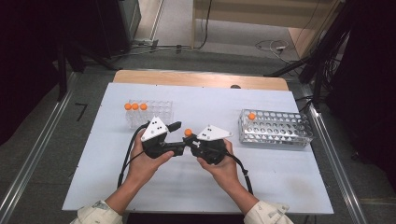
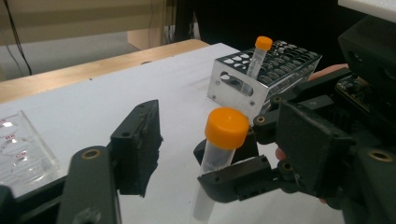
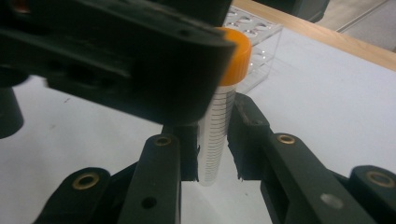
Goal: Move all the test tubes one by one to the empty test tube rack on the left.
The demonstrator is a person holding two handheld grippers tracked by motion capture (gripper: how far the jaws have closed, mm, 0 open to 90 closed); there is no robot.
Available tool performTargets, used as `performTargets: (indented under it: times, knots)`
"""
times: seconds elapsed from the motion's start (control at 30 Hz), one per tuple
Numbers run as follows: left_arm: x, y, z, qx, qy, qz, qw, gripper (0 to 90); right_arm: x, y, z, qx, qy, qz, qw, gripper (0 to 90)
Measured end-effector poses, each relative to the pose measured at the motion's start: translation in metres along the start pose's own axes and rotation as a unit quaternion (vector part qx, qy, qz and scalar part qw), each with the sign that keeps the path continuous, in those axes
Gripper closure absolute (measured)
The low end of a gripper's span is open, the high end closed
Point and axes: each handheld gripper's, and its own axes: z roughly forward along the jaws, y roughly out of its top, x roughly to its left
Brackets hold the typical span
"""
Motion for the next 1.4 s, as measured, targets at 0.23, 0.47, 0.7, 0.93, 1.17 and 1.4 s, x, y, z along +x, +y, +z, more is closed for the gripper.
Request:
performTargets:
  times: [0.23,0.47,0.7,0.93,1.17,1.4]
  knots:
    - [0.0,-0.003,0.001,0.008,-0.002,0.008,0.9999,49.4,0.003,0.002,0.002,-0.002,0.005,-0.002,1.0,71.7]
    - [-0.001,-0.003,0.001,0.006,-0.003,0.014,0.9999,61.3,0.004,0.001,0.002,-0.001,0.008,-0.002,1.0,71.7]
    - [-0.002,-0.003,0.001,0.009,-0.006,0.015,0.9998,69.8,0.004,0.001,0.002,0.0,0.008,-0.003,1.0,71.7]
    - [-0.001,-0.003,0.0,0.007,-0.007,0.009,0.9999,70.8,0.004,0.001,0.001,0.0,0.01,-0.002,0.9999,68.8]
    - [0.004,0.001,-0.003,0.0,-0.003,0.005,1.0,70.9,0.004,0.002,-0.003,-0.001,0.003,0.001,1.0,36.8]
    - [0.012,0.004,-0.006,-0.003,0.008,-0.005,1.0,70.9,-0.011,-0.005,-0.013,0.004,-0.015,0.018,0.9997,24.9]
